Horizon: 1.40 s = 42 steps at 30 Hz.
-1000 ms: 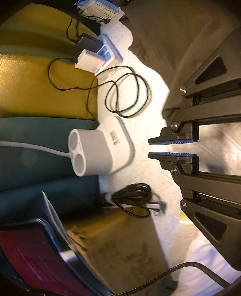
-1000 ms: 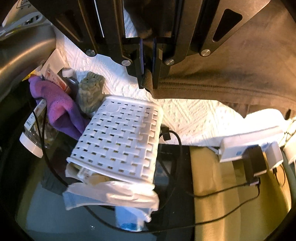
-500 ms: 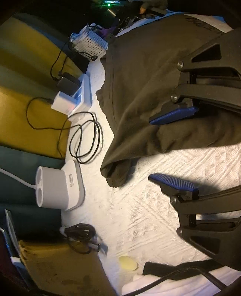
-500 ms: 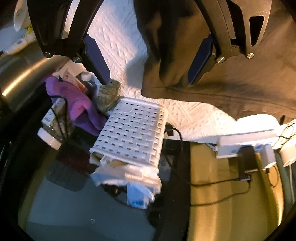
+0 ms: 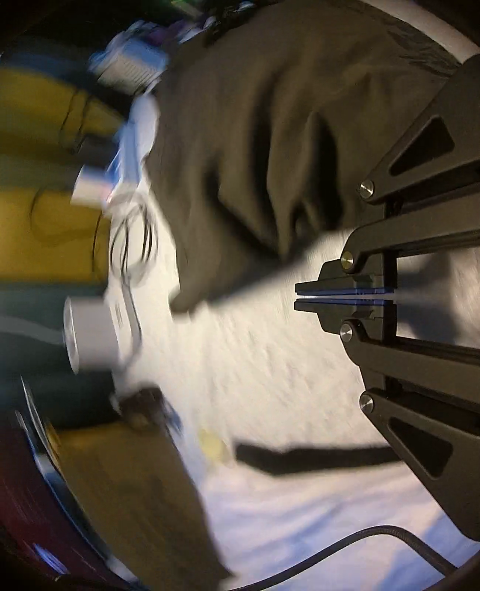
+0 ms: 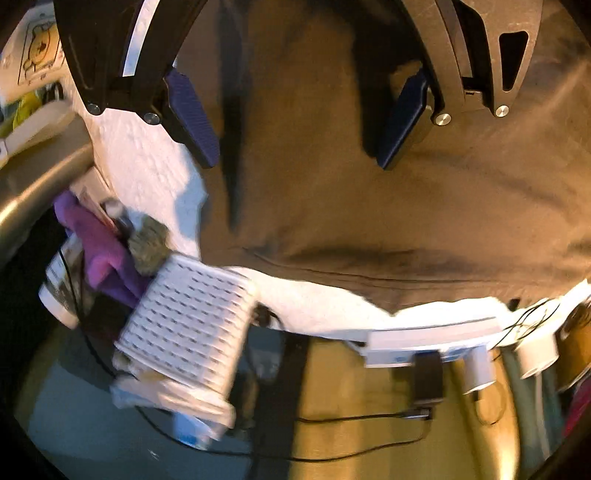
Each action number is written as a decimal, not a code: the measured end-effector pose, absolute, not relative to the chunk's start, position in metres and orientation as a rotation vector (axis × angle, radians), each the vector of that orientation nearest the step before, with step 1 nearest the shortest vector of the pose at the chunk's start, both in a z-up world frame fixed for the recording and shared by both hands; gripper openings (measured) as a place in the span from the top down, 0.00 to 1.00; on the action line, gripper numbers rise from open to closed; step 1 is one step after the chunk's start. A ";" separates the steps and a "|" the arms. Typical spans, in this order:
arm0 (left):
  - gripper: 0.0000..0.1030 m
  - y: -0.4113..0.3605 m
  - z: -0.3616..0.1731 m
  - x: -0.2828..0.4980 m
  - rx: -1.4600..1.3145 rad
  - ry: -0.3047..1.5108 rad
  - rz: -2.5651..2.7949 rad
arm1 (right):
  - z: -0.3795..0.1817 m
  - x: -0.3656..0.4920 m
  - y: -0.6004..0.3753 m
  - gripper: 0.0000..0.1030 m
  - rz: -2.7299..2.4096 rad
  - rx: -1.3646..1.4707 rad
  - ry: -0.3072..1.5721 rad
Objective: Fold small clothes
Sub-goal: 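Move the left gripper to the folded edge of the shirt, then pinch the folded edge with the left gripper, tug it straight, release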
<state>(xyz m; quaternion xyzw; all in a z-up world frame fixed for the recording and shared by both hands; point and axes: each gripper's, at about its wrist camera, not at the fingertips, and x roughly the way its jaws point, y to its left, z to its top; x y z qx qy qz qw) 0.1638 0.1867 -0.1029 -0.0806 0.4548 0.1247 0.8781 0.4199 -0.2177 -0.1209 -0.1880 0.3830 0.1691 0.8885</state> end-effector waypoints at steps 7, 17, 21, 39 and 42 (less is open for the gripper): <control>0.90 0.182 -0.085 0.133 -0.269 0.920 0.160 | -0.109 0.406 -0.234 0.14 0.323 -0.372 0.762; 0.44 0.132 -0.101 0.095 -0.321 0.938 0.058 | -0.101 0.371 -0.262 0.14 0.305 -0.352 0.767; 0.44 0.118 -0.101 0.076 -0.286 0.929 0.045 | -0.097 0.349 -0.272 0.14 0.312 -0.336 0.763; 0.86 0.079 -0.111 0.038 -0.124 0.866 0.023 | -0.090 0.261 -0.294 0.14 0.333 -0.253 0.721; 0.89 0.080 -0.106 0.036 -0.146 0.876 0.017 | -0.089 0.256 -0.299 0.14 0.335 -0.252 0.717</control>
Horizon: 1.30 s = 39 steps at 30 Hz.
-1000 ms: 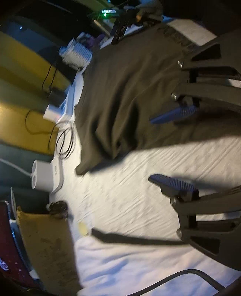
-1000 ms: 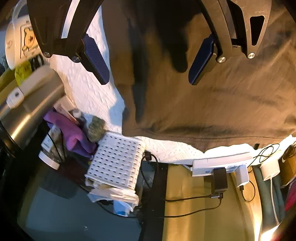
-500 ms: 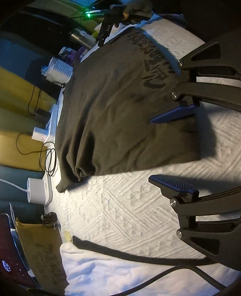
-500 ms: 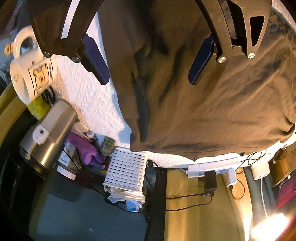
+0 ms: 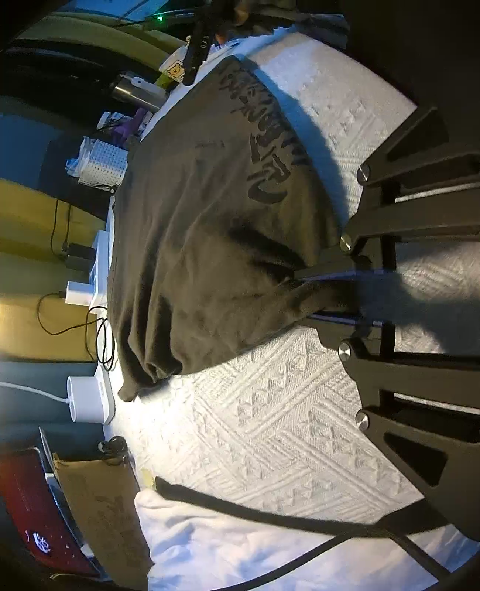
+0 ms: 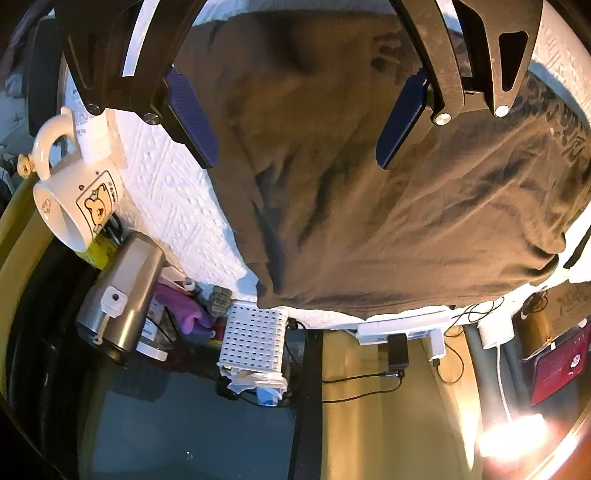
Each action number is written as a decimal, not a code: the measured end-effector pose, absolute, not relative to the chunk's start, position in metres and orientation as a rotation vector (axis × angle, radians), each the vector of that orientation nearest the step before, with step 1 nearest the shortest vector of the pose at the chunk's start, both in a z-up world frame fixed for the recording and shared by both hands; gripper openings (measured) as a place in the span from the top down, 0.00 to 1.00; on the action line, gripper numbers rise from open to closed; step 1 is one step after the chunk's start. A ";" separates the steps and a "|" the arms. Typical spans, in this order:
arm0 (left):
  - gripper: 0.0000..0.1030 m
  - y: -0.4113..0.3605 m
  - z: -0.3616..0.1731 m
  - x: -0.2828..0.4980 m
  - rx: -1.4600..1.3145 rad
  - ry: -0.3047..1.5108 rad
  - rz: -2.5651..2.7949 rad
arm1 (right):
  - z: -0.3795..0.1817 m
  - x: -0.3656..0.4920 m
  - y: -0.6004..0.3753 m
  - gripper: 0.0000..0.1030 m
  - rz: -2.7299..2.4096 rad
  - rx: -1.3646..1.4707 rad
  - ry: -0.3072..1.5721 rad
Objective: Fold small clothes
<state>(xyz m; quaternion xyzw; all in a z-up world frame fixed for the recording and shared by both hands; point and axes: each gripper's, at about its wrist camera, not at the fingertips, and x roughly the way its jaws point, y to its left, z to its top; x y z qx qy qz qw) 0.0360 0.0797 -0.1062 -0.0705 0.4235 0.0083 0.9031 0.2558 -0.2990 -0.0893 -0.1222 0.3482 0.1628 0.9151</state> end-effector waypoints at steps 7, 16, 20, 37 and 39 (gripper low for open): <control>0.92 0.076 -0.094 0.019 -0.130 0.900 0.015 | -0.097 0.247 -0.302 0.14 0.319 -0.275 0.721; 0.93 0.076 -0.100 0.005 -0.145 0.964 0.043 | -0.125 0.234 -0.312 0.14 0.319 -0.269 0.790; 0.93 0.077 -0.095 0.004 -0.148 0.989 0.017 | -0.125 0.230 -0.320 0.14 0.302 -0.257 0.787; 0.65 0.129 -0.059 0.056 -0.056 0.947 0.143 | -0.095 0.258 -0.319 0.14 0.304 -0.237 0.717; 0.62 0.136 -0.057 0.070 -0.074 0.928 0.146 | -0.092 0.267 -0.313 0.14 0.314 -0.234 0.715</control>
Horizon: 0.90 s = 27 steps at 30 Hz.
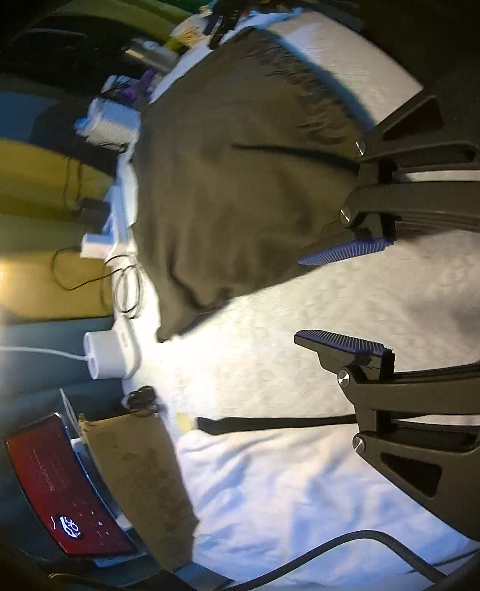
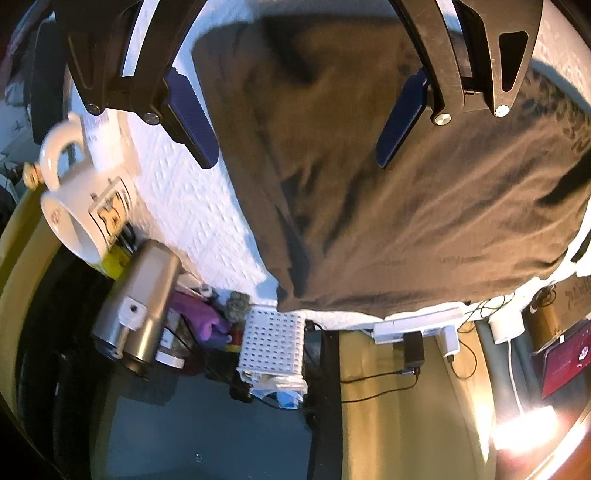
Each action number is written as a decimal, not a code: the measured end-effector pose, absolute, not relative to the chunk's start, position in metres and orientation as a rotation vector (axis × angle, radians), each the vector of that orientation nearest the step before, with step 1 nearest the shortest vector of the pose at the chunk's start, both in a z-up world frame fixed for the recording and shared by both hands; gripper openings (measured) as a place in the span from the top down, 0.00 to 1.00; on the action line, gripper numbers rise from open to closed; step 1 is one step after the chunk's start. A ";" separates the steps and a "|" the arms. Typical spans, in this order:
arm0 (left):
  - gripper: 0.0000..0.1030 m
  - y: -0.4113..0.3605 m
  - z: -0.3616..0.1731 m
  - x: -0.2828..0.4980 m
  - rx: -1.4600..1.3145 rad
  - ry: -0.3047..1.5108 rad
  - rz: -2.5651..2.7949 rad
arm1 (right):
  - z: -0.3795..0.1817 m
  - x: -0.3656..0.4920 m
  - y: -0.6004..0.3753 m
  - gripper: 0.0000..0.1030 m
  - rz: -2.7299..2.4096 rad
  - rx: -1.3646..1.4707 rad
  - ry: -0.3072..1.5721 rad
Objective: Fold small clothes
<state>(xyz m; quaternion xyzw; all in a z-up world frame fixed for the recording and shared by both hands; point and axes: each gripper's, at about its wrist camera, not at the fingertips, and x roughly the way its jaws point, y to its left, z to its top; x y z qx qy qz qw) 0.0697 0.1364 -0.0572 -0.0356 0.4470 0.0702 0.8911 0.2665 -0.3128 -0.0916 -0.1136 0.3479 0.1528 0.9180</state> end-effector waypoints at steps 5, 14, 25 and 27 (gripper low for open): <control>0.54 0.150 -0.060 0.117 -0.072 0.919 0.163 | -0.087 0.286 -0.294 0.14 0.337 -0.231 0.710; 0.54 0.188 -0.075 0.202 -0.112 0.924 0.102 | -0.082 0.328 -0.279 0.14 0.321 -0.194 0.714; 0.99 0.202 -0.101 0.255 -0.077 0.938 0.026 | -0.096 0.367 -0.259 0.14 0.344 -0.187 0.770; 0.99 0.199 -0.103 0.261 -0.028 0.927 0.037 | -0.100 0.372 -0.253 0.14 0.357 -0.189 0.781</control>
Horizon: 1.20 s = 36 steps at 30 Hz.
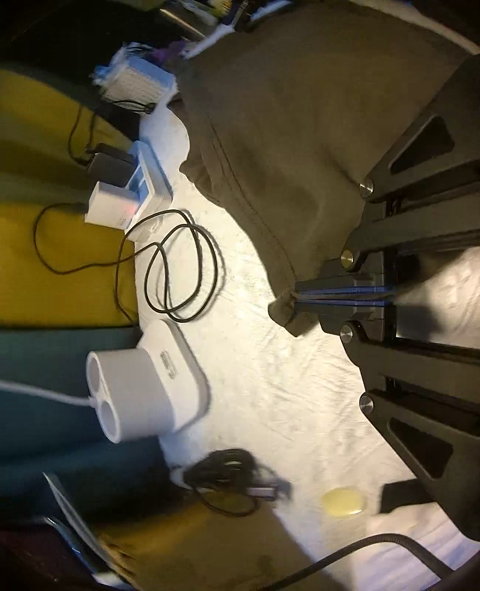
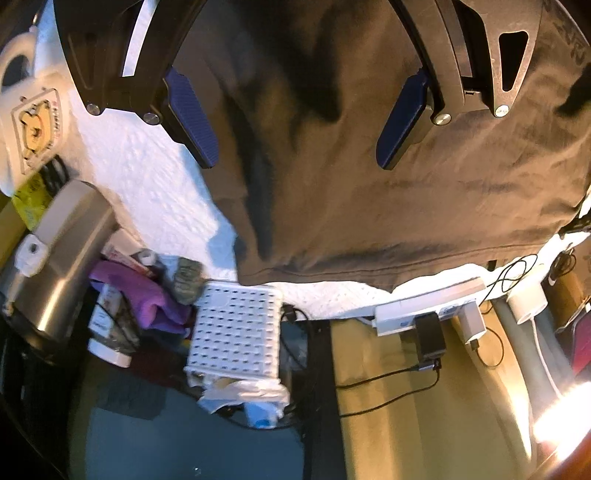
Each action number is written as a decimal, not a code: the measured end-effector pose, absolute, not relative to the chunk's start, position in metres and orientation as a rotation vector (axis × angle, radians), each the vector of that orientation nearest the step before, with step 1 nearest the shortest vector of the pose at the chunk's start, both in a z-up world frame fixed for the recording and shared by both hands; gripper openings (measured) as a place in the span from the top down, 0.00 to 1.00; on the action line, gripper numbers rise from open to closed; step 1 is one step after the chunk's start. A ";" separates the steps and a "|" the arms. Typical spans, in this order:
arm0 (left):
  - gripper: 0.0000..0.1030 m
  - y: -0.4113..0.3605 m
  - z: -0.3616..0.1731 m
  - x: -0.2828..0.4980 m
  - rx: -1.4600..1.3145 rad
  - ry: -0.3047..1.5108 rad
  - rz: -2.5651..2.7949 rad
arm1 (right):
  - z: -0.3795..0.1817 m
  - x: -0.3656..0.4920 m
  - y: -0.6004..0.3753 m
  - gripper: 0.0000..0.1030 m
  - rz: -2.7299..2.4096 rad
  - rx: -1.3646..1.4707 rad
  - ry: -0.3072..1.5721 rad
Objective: Fold small clothes
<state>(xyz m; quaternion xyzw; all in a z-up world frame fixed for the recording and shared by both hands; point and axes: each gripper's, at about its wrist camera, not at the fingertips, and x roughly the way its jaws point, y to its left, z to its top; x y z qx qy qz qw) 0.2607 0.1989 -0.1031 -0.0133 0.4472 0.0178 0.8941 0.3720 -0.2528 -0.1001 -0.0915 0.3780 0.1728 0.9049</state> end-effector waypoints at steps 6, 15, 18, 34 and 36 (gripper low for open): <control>0.99 0.199 -0.107 0.278 0.084 0.904 0.106 | -0.111 0.388 -0.233 0.14 0.401 -0.186 0.811; 0.96 0.200 -0.098 0.278 0.095 0.887 0.206 | -0.098 0.420 -0.215 0.14 0.465 -0.140 0.831; 0.82 0.191 -0.081 0.273 0.101 0.840 0.233 | -0.099 0.432 -0.198 0.14 0.499 -0.141 0.861; 0.71 0.119 -0.106 0.313 0.045 0.939 -0.009 | -0.123 0.470 -0.130 0.14 0.463 -0.313 0.854; 0.68 0.124 -0.110 0.322 0.023 0.940 0.008 | -0.122 0.472 -0.131 0.14 0.463 -0.308 0.851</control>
